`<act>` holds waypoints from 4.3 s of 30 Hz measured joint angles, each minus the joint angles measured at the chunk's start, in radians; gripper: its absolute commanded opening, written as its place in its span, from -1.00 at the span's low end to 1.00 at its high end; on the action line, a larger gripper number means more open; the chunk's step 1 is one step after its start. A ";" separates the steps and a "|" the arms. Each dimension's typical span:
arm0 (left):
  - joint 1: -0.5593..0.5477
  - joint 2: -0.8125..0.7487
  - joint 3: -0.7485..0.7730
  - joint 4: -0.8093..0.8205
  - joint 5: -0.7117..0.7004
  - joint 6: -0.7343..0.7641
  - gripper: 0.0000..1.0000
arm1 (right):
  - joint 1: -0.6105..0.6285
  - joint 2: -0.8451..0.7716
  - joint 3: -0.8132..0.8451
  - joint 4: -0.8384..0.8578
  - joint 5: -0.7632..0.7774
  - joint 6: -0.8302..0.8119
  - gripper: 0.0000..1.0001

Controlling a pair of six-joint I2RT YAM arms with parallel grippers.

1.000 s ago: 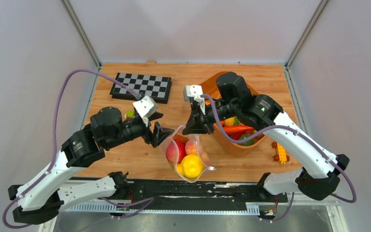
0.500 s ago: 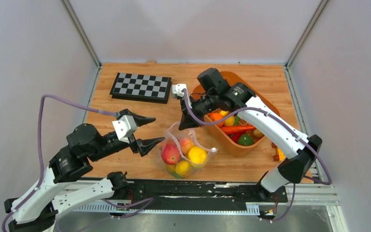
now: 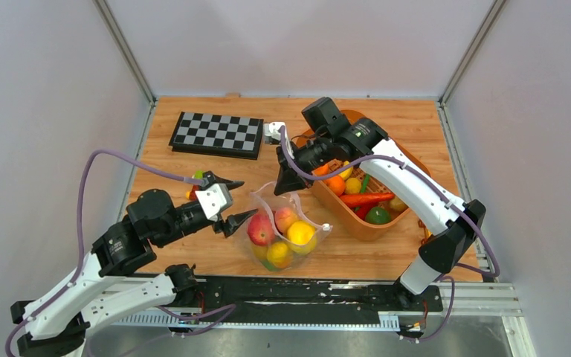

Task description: Place the food in the zip-top bag and seal the zipper

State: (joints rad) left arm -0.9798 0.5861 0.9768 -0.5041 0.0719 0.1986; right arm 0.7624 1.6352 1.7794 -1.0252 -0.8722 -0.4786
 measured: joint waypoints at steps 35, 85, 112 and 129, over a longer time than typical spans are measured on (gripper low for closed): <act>0.000 0.128 0.093 -0.152 0.045 0.091 -1.00 | 0.023 -0.018 -0.023 0.024 0.013 0.058 -0.38; 0.000 0.010 0.000 -0.060 -0.110 -0.011 -1.00 | -0.182 -0.838 -1.016 0.805 0.036 0.367 -0.15; 0.000 -0.014 -0.004 -0.060 -0.131 -0.019 -1.00 | -0.184 -0.879 -1.131 1.001 0.032 0.403 -1.00; -0.001 -0.129 -0.080 -0.061 -0.288 -0.086 -0.77 | -0.231 -0.945 -1.165 1.001 0.136 0.500 -1.00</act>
State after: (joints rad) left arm -0.9806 0.4572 0.8967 -0.5655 -0.2157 0.1123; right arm 0.5316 0.6907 0.6147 -0.0246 -0.7361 0.0212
